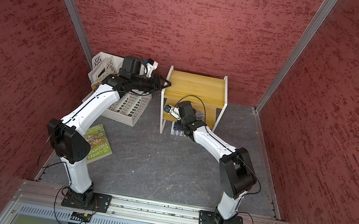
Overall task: Wipe the bookshelf clean with a cloth
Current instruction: Wipe the dust from the shelf.
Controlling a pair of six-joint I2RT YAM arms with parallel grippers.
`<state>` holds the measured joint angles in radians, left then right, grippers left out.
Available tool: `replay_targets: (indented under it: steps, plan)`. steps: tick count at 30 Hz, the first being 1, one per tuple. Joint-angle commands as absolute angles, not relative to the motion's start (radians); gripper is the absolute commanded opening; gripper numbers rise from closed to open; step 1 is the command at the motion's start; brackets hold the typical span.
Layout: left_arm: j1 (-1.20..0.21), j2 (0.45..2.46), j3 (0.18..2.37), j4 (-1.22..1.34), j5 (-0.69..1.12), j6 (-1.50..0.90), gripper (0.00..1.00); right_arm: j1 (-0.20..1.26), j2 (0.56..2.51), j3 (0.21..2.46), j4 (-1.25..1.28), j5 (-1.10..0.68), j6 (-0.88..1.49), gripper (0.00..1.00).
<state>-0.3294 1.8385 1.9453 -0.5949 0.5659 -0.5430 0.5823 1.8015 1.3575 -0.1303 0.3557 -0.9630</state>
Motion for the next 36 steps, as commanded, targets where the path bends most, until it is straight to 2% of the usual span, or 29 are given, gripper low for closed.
replay_targets:
  steps: [1,7,12,25,36]
  plan:
    - [-0.322,1.868,1.954,-0.676,0.539,-0.519,0.60,0.568,1.881,1.392,-0.167,0.292,-0.934,0.00]
    - [-0.321,1.870,1.956,-0.677,0.536,-0.522,0.60,0.560,1.962,1.466,-0.162,0.276,-0.954,0.00]
    - [-0.324,1.871,1.956,-0.676,0.532,-0.527,0.60,0.561,2.000,1.479,-0.094,0.340,-0.984,0.00]
    - [-0.329,1.898,1.969,-0.674,0.530,-0.533,0.57,0.538,1.910,1.245,0.198,0.578,-1.033,0.00]
    - [-0.336,1.924,2.009,-0.693,0.538,-0.526,0.55,0.488,1.831,1.090,0.301,0.703,-1.031,0.00]
